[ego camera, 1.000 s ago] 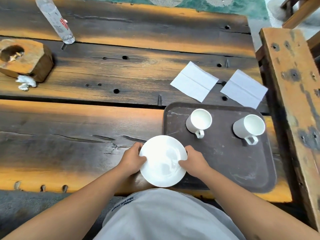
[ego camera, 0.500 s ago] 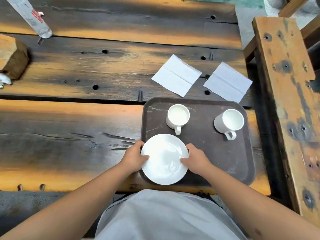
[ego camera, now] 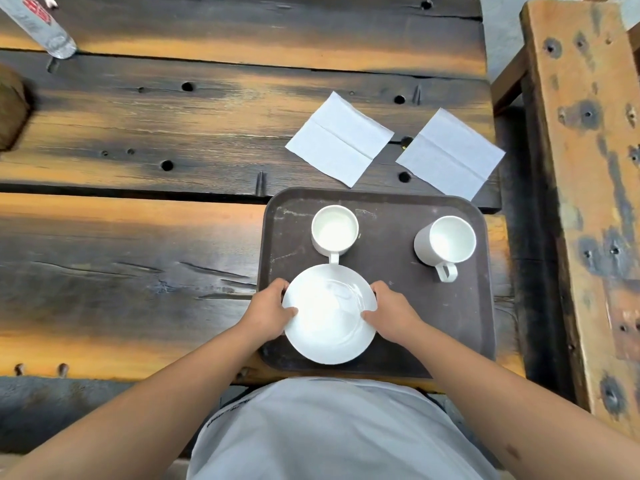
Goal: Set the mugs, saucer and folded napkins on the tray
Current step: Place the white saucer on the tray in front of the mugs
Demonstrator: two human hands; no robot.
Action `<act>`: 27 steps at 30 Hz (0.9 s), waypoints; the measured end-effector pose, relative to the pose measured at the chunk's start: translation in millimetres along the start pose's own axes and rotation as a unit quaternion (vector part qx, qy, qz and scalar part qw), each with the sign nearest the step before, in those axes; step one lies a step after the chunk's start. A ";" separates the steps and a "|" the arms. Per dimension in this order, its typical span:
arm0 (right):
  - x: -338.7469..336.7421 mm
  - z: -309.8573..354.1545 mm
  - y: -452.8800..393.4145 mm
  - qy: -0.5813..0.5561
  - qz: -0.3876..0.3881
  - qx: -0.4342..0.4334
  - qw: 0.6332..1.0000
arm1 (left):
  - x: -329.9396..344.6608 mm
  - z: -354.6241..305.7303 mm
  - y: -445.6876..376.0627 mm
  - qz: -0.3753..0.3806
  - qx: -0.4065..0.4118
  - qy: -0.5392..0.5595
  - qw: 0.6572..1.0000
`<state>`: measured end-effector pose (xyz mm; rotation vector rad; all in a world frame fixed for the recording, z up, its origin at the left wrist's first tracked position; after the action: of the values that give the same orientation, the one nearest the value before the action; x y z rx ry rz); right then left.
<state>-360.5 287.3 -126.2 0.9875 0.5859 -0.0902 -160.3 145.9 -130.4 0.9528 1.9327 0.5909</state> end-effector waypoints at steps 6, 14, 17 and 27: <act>-6.0 -1.7 -5.8 0.044 -0.007 -0.018 0.999 | 4.2 -7.5 -5.9 -0.002 0.003 -0.021 1.000; -7.5 14.4 -7.3 0.237 -0.035 -0.024 0.971 | 7.1 -12.3 -5.0 -0.017 0.043 -0.104 0.994; -10.4 16.6 -8.8 0.260 -0.035 -0.031 0.964 | 6.5 -13.1 -4.8 -0.016 0.043 -0.105 0.993; -3.8 16.3 -7.8 0.203 -0.019 -0.044 0.978 | 5.6 -10.4 -1.0 -0.016 0.038 -0.111 0.993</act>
<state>-359.3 269.0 -123.5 0.9140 0.9753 0.1067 -171.4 149.5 -128.7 0.9890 1.7782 0.3785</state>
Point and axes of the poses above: each hand's wrist, its own y-axis away from the middle knuckle, its own x-axis out of the palm, z = x × y, the point moved 5 cm from there along -y, towards the middle knuckle, and after that the axes turned 2 degrees about y, right-handed, at the moved point
